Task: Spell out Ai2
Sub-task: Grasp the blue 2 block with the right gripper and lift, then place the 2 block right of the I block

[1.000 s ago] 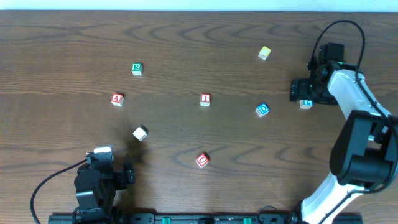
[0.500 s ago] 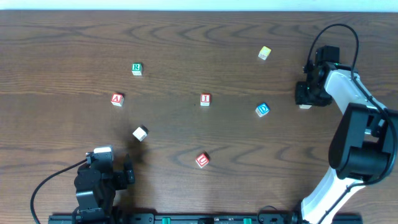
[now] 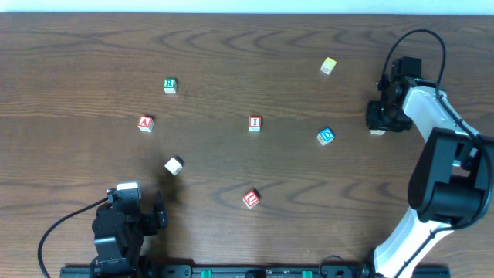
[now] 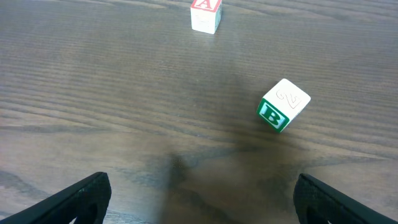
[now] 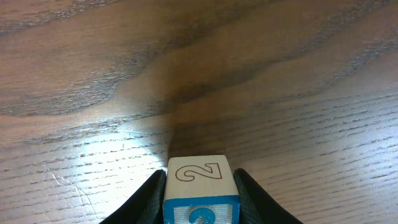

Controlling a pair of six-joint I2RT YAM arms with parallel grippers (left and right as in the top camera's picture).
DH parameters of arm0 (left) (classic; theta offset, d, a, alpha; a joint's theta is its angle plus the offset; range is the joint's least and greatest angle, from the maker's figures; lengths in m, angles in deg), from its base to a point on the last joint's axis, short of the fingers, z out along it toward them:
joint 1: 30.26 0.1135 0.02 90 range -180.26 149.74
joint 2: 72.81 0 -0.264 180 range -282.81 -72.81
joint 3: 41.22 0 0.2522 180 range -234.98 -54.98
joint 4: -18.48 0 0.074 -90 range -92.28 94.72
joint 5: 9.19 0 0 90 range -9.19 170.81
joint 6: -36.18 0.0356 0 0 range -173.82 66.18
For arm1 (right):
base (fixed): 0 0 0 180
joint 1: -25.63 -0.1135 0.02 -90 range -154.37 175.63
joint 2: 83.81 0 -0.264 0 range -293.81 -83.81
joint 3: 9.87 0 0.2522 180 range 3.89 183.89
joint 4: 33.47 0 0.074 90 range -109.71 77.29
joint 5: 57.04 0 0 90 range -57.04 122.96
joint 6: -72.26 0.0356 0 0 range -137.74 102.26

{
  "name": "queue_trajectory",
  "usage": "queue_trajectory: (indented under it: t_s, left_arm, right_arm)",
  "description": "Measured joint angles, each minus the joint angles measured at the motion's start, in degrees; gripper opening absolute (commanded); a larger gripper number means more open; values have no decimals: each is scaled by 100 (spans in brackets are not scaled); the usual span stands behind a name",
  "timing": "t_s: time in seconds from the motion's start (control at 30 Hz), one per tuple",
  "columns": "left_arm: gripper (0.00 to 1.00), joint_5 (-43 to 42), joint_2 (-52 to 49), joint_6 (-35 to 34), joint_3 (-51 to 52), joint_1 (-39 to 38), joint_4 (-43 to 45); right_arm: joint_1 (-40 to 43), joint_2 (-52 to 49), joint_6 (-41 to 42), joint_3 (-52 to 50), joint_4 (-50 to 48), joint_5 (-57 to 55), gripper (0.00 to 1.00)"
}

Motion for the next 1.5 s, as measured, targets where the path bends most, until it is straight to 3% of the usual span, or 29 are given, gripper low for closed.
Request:
queue_trajectory:
  t_s: [0.17, 0.3, 0.47, 0.6, 0.77, 0.87, 0.97, 1.2, 1.5]
  left_arm:
    - [95, 0, 0, 0, 0, 0, -2]
    - [95, 0, 0, 0, 0, 0, -2]
    - [95, 0, 0, 0, 0, 0, 0]
    - [95, 0, 0, 0, 0, -2, -2]
    - [95, 0, 0, 0, 0, 0, -2]
    - [95, 0, 0, 0, 0, 0, -2]
    - [95, 0, 0, 0, 0, 0, -2]
    - [95, 0, 0, 0, 0, 0, -2]
    - [95, 0, 0, 0, 0, 0, -2]
  right_arm:
    - [0, 0, 63, 0, -17, 111, 26]
    - [-4, -2, 264, 74, 31, 479, 1]
    - [-184, -2, 688, 765, 435, 918, 1]
    - [-741, -2, 949, 1943, 850, 1003, 2]
    - [-2157, -2, 1283, 3104, 944, 640, 1]
    - [-3193, -44, 1644, 3189, 977, 140, 2]
    - [-3709, -289, 1989, 3198, 1027, 9, 2]
    - [-3705, -1207, 2553, 3171, 1355, 17, 2]
    - [-3646, -1261, 2793, 3152, 1652, 0, 1]
